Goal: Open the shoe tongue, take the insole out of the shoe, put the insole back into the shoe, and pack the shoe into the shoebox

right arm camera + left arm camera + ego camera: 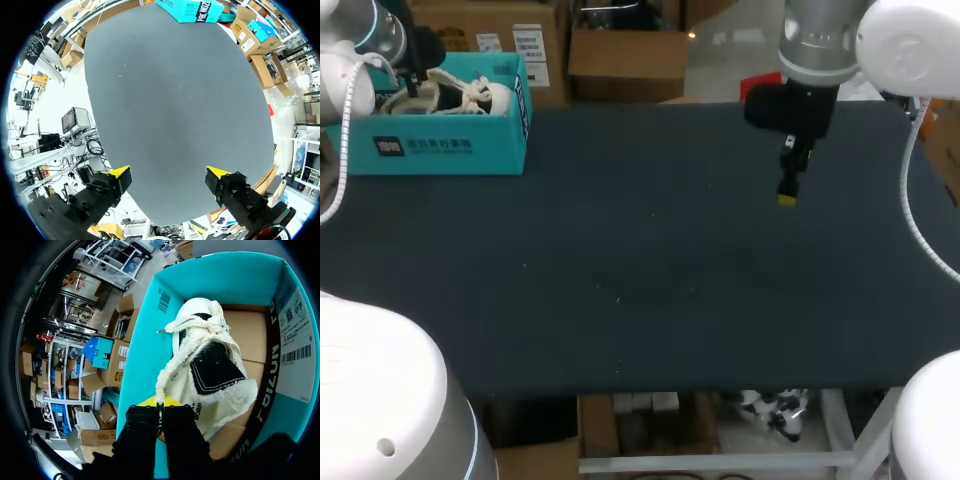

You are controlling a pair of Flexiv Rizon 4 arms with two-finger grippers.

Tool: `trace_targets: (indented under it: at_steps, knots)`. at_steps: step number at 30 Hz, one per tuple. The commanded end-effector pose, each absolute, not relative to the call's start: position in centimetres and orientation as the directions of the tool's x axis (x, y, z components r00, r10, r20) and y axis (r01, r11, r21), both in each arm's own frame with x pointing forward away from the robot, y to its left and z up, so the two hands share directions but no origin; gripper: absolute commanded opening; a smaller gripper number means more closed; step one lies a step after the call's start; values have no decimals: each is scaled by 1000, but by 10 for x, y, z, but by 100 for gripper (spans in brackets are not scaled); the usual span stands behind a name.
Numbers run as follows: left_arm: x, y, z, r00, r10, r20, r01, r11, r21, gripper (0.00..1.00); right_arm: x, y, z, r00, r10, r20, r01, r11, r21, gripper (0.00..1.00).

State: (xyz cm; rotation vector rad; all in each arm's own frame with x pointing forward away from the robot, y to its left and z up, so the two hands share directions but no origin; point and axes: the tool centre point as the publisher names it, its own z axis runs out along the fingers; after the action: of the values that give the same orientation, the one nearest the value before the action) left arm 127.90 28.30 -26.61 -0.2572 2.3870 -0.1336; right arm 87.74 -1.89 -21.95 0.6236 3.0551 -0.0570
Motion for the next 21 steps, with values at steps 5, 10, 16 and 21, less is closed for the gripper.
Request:
trace_targets:
  at_steps: [5, 10, 16, 21]
  knots:
    - [1276, 290, -266, -725, -208, -657, -107, 976, -191, 43, 877, -19, -219, -920, 392, -30, 393, 919, -33, 100]
    - [1271, 290, -267, -736, -187, -651, -75, 978, -196, 49, 877, -19, -219, -920, 392, -30, 393, 919, -33, 100]
    - [1279, 283, -274, -755, -182, -630, -76, 979, -191, 58, 877, -19, -219, -920, 392, -30, 393, 919, -33, 100]
    - [1290, 276, -285, -777, -199, -598, -94, 975, -202, 13, 877, -19, -219, -920, 392, -30, 393, 919, -33, 100]
